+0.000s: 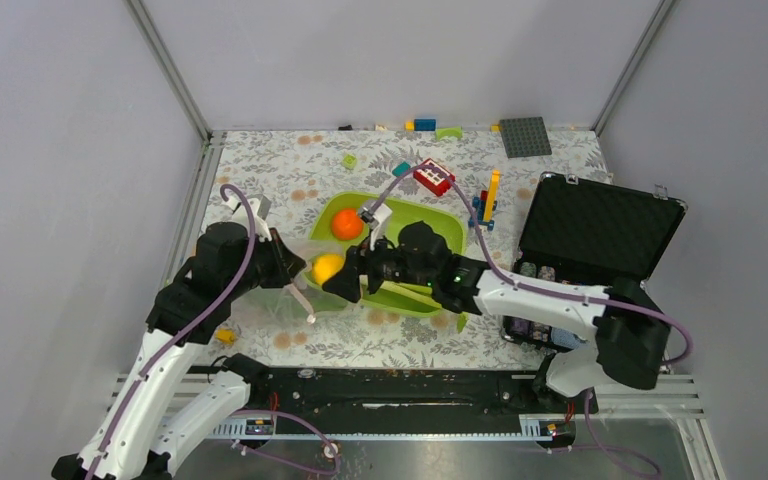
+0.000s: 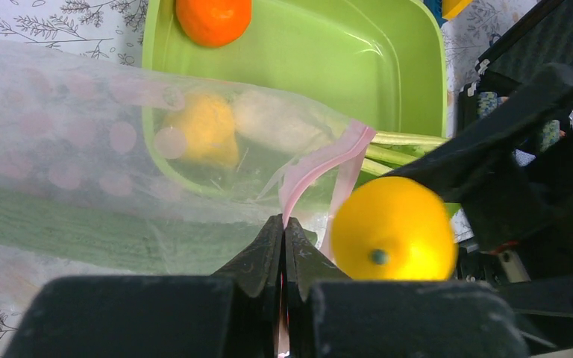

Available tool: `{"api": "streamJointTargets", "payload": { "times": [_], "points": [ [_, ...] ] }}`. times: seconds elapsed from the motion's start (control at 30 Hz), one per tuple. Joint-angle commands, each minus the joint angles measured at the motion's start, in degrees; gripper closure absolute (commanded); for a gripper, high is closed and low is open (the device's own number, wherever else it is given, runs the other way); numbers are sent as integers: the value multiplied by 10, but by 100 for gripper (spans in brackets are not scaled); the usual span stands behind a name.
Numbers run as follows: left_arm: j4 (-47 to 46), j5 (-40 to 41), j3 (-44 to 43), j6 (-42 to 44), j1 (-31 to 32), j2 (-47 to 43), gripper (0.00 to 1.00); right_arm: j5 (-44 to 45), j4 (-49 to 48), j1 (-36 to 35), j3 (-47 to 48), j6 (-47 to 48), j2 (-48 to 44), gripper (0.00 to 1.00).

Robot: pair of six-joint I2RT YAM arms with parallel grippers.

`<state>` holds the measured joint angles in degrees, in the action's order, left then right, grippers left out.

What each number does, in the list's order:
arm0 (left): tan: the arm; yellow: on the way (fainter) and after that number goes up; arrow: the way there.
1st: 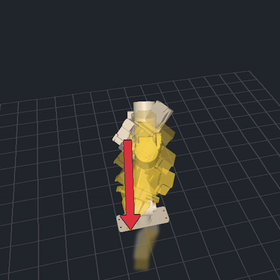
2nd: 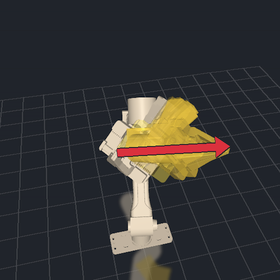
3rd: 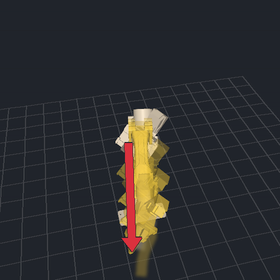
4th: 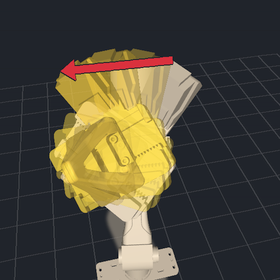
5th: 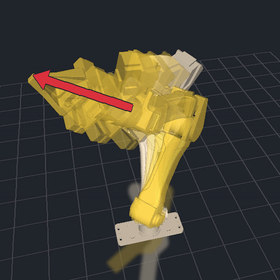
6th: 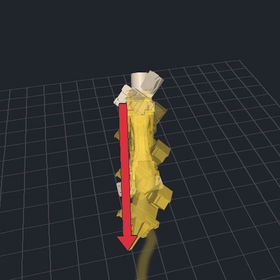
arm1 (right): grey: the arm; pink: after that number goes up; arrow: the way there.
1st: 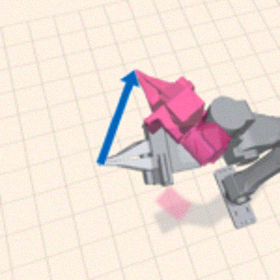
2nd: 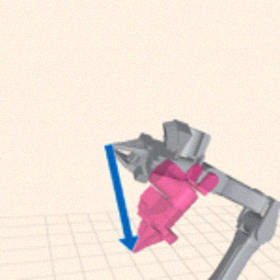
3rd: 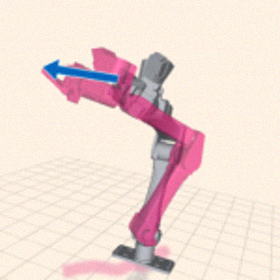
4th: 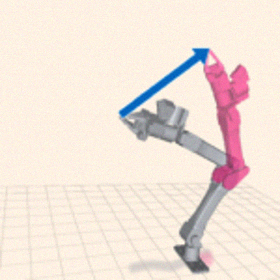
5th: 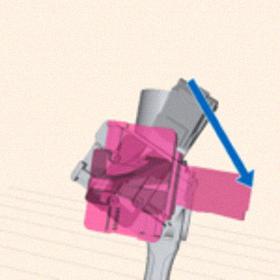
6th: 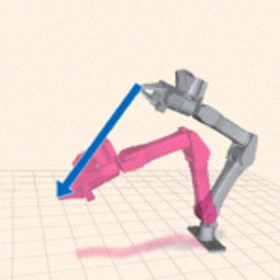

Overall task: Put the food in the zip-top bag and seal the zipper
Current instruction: Place the fake fruit in the zipper food storage bag.

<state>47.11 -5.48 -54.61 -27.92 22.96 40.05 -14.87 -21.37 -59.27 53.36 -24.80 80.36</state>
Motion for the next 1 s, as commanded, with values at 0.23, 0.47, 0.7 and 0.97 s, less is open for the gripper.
{"api": "streamJointTargets", "payload": {
  "times": [0.23,0.47,0.7,0.97],
  "points": [
    [-17,-18,-28,-8,-3,-22,100,193,157,-64,176,-84,121,27],
    [-17,-17,-33,-21,-3,-26,100,218,210,-75,215,-88,147,20],
    [-18,-2,-36,-31,-3,-43,100,219,204,-77,213,-81,143,16],
    [-18,-7,-32,-38,-3,-49,100,198,185,-78,216,-82,143,16]
  ]
}}
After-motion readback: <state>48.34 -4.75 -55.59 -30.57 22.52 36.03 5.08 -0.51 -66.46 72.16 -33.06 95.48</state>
